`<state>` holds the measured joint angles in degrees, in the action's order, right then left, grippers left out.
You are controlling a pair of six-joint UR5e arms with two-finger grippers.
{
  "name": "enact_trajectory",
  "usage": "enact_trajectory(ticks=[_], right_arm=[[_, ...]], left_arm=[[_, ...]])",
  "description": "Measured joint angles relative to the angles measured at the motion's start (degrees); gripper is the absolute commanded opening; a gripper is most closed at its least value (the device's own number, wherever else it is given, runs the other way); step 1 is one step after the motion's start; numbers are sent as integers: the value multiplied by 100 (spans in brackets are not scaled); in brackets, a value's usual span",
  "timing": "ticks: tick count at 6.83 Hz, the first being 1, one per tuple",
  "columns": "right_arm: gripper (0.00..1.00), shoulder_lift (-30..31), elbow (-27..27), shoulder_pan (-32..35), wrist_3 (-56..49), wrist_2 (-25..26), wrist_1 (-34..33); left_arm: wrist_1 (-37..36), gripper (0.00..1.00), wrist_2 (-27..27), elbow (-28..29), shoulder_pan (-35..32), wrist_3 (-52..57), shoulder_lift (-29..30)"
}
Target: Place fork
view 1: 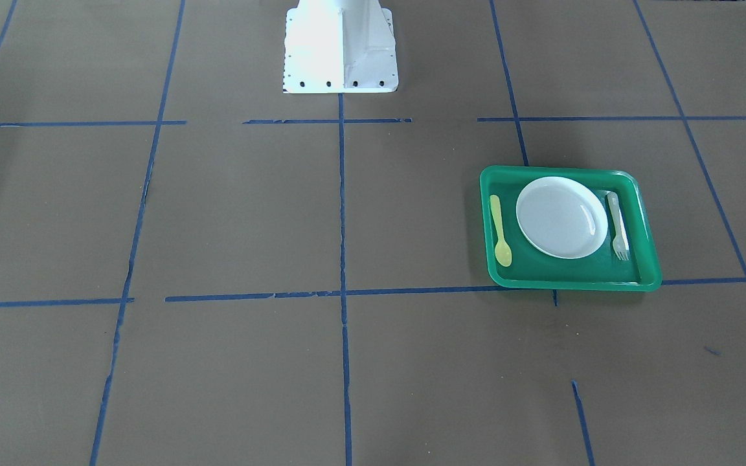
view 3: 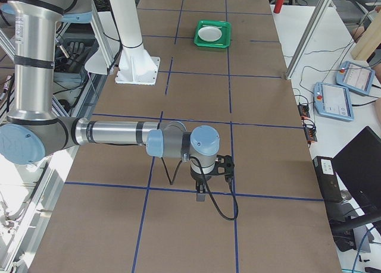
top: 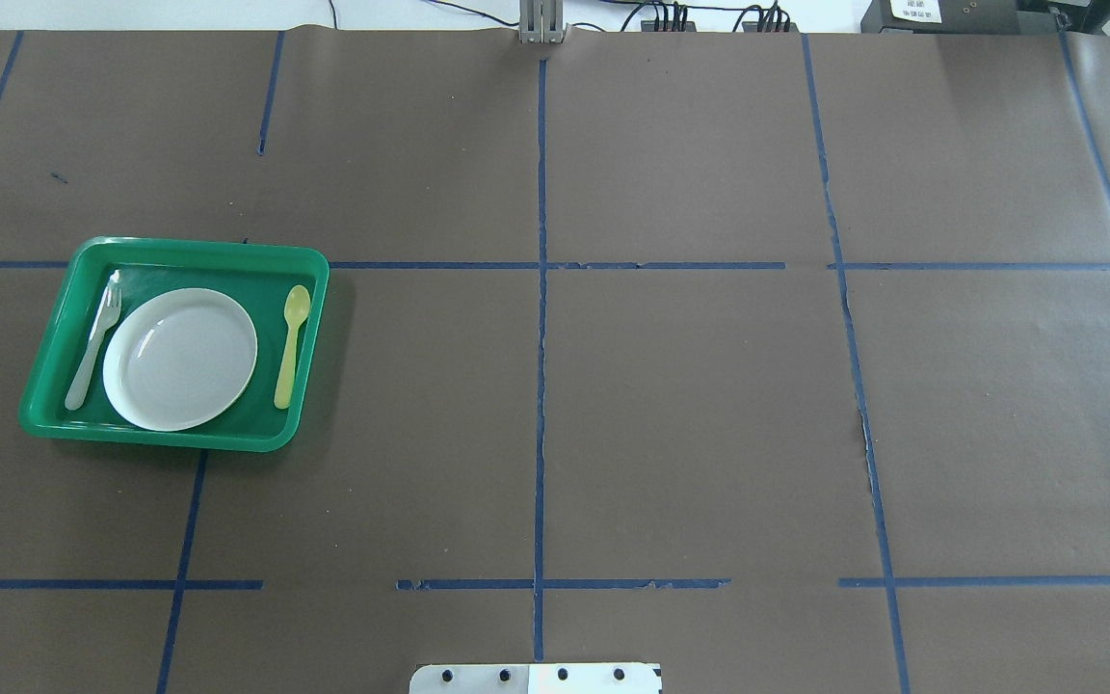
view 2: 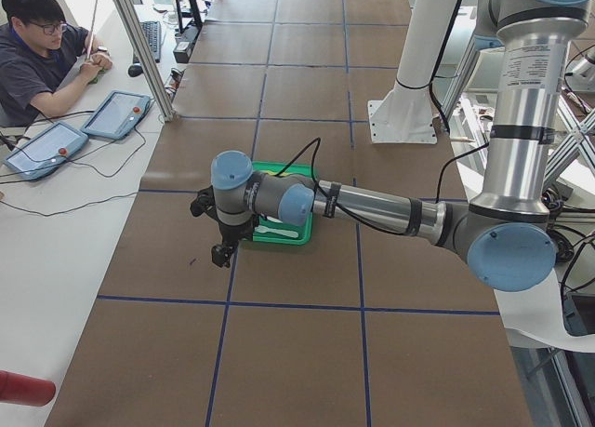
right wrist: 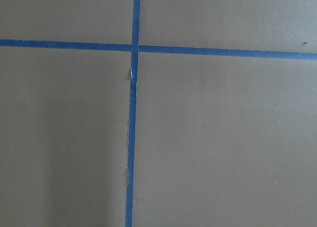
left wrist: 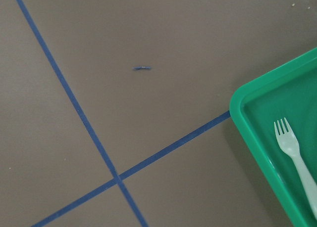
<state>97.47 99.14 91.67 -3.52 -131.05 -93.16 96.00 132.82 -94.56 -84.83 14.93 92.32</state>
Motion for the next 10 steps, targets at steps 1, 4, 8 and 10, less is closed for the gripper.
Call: enact_trajectory(ticks=[1, 4, 8, 10], right_arm=[[100, 0, 0, 0, 0, 0, 0], [100, 0, 0, 0, 2, 0, 0], [100, 0, 0, 0, 2, 0, 0], [100, 0, 0, 0, 6, 0, 0]], left_arm=[[-64, 100, 217, 223, -238, -18, -124], [-384, 100, 344, 395, -458, -1063, -272], [-577, 100, -36, 372, -580, -1526, -273], [-582, 100, -40, 314, -615, -1528, -282]])
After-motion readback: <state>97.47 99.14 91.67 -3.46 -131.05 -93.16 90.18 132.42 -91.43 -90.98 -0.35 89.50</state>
